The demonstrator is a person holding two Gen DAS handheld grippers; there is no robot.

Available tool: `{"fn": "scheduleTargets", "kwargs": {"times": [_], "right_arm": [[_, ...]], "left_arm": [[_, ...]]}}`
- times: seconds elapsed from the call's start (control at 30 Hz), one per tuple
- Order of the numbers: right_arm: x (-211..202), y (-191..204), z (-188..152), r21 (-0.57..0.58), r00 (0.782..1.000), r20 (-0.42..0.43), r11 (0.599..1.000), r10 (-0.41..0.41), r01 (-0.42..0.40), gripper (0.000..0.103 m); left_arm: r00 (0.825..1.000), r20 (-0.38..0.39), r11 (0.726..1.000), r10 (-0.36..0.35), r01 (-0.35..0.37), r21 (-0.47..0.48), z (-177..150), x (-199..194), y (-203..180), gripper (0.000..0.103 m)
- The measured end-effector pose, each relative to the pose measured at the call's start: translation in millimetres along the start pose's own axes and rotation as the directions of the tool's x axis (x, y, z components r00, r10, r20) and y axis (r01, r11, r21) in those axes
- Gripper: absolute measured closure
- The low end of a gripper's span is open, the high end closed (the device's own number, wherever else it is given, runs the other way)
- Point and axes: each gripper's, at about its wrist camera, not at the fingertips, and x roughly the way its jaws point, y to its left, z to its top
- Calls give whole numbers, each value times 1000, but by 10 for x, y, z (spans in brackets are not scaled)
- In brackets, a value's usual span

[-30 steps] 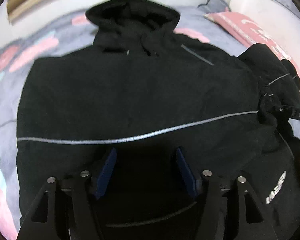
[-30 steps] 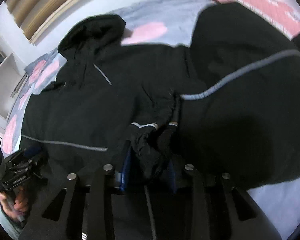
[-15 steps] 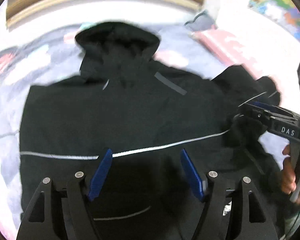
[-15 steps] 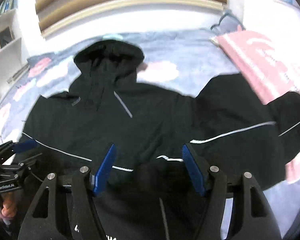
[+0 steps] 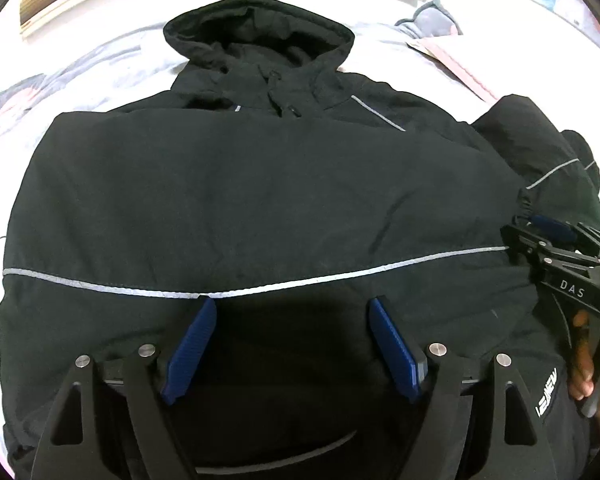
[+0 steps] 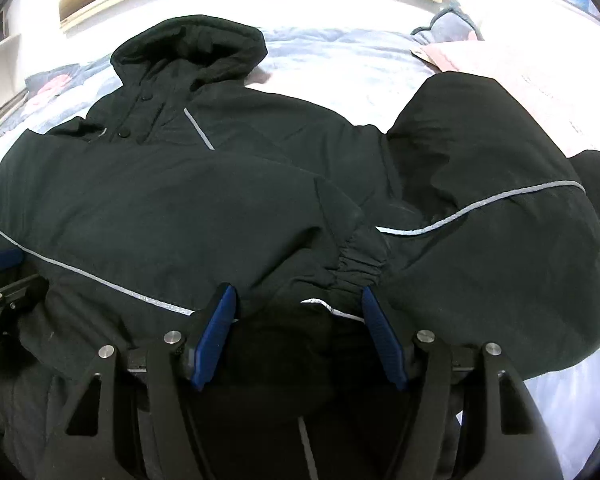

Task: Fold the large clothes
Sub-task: 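Carry the held cuff with the right tool across the jacket toward the other sleeve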

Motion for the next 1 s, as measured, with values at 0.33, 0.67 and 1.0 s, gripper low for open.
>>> {"fn": "scheduleTargets", "kwargs": {"times": [0.33, 0.67, 1.0], "right_arm": [[-528, -256, 245, 46, 992, -34, 991, 125, -124, 31], [-1313, -2297, 669, 390, 997, 60, 921, -43, 16, 31], [-822, -3965, 540, 608, 998, -26, 791, -63, 66, 16]], "left_arm": [[998, -29, 999, -48, 48, 8, 424, -260, -267, 23], [978, -80, 966, -191, 202, 164, 1092, -187, -1662, 23], [955, -190, 952, -226, 258, 165, 1210, 299, -2550, 23]]}}
